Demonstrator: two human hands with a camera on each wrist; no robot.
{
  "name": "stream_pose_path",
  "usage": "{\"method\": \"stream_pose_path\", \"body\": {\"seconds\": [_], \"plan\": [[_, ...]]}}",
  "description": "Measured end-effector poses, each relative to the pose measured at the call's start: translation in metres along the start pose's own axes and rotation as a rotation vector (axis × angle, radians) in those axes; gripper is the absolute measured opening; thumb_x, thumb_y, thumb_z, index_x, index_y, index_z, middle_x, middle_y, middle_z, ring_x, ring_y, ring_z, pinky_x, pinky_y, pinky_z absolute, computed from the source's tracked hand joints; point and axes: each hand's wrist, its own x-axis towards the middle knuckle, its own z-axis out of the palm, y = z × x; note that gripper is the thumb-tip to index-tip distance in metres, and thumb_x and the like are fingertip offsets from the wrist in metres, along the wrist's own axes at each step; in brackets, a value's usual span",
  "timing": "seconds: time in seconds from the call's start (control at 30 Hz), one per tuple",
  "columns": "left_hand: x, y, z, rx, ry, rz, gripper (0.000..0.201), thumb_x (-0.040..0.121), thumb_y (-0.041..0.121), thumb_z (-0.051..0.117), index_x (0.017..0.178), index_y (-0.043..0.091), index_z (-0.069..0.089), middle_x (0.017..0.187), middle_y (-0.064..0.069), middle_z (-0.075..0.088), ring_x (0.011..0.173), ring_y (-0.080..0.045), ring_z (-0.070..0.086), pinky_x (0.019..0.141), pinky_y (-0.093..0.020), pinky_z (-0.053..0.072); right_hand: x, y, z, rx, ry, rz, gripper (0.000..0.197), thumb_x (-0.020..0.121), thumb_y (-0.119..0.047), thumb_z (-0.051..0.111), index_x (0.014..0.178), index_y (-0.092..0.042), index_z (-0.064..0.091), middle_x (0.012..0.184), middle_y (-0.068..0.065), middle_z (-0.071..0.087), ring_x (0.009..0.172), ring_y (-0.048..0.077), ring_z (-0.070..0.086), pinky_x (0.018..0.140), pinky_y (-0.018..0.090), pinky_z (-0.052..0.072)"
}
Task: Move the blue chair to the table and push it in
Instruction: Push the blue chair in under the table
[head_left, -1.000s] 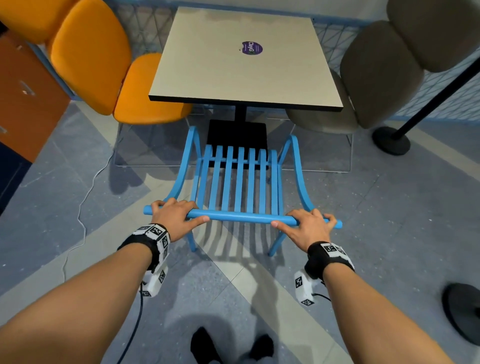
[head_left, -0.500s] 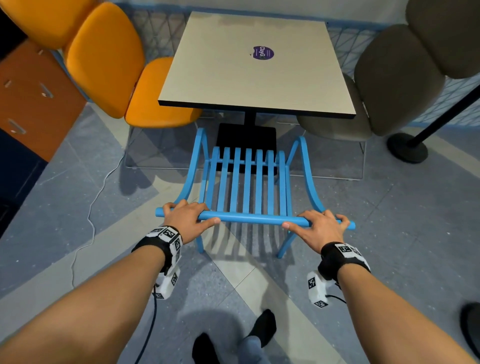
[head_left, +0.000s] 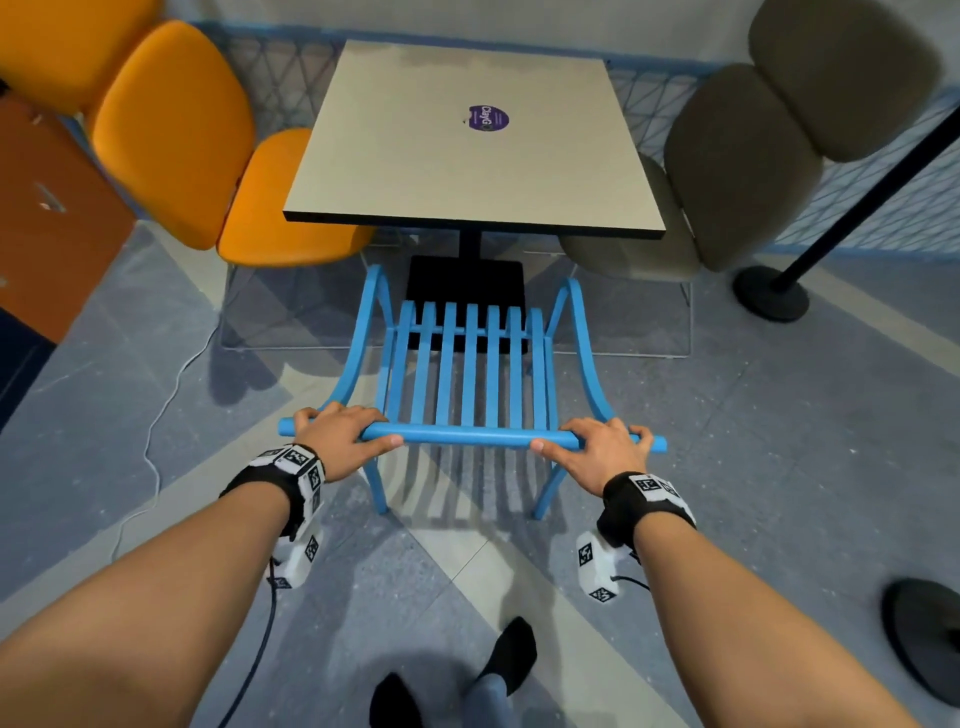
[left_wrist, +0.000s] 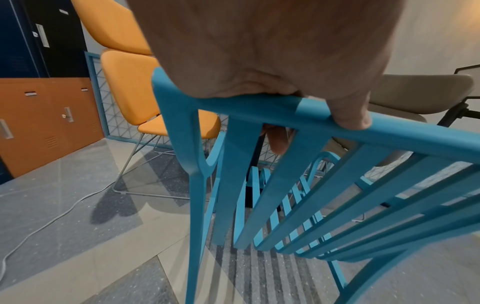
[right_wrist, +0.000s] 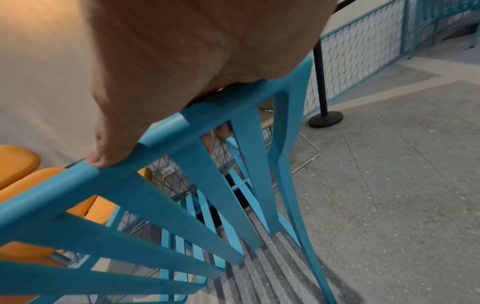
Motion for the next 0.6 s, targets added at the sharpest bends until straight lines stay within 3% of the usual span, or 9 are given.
{"method": "stream_pose_path", "body": {"seconds": [0.17, 0.3, 0.4, 0.6], "plan": [[-0.01, 0.01, 0.002, 0.047, 0.004, -0.016, 0.069, 0.074, 0.089, 0.019, 0.089, 0.035, 0.06, 0.083, 0.016, 0.061, 0.091, -0.016, 0.048, 0.086, -0.043, 0.026, -0.021, 0.01, 0.012, 0.009, 0.051, 0.007, 0.067, 0.07, -0.095, 0.036, 0.091, -0.04, 0.068, 0.082, -0.02, 0.061, 0.096, 0.011, 0.044, 0.098, 0.046, 0.018], [-0.032, 0.032, 0.009, 0.038, -0.01, -0.044, 0.059, 0.077, 0.086, 0.025, 0.081, 0.035, 0.056, 0.072, 0.015, 0.057, 0.088, -0.017, 0.048, 0.089, -0.045, 0.031, -0.021, 0.029, 0.007, -0.004, 0.017, -0.03, 0.069, 0.065, -0.098, 0.035, 0.089, -0.043, 0.068, 0.081, -0.022, 0.061, 0.098, 0.012, 0.046, 0.099, 0.047, 0.02], [-0.041, 0.044, 0.015, 0.059, 0.015, -0.066, 0.06, 0.071, 0.092, 0.024, 0.074, 0.037, 0.047, 0.079, 0.012, 0.055, 0.087, -0.017, 0.049, 0.089, -0.046, 0.034, -0.019, 0.033, 0.001, -0.044, -0.035, -0.052, 0.066, 0.069, -0.096, 0.036, 0.088, -0.042, 0.067, 0.08, -0.021, 0.06, 0.1, 0.013, 0.047, 0.099, 0.048, 0.021], [-0.033, 0.05, 0.027, 0.029, 0.086, -0.052, 0.067, 0.072, 0.091, 0.029, 0.099, 0.04, 0.063, 0.103, 0.016, 0.052, 0.103, -0.012, 0.044, 0.096, -0.048, 0.024, -0.021, 0.032, 0.012, -0.061, 0.046, -0.087, 0.067, 0.072, -0.097, 0.028, 0.091, -0.044, 0.065, 0.088, -0.024, 0.059, 0.099, 0.011, 0.045, 0.104, 0.052, 0.018]]}}
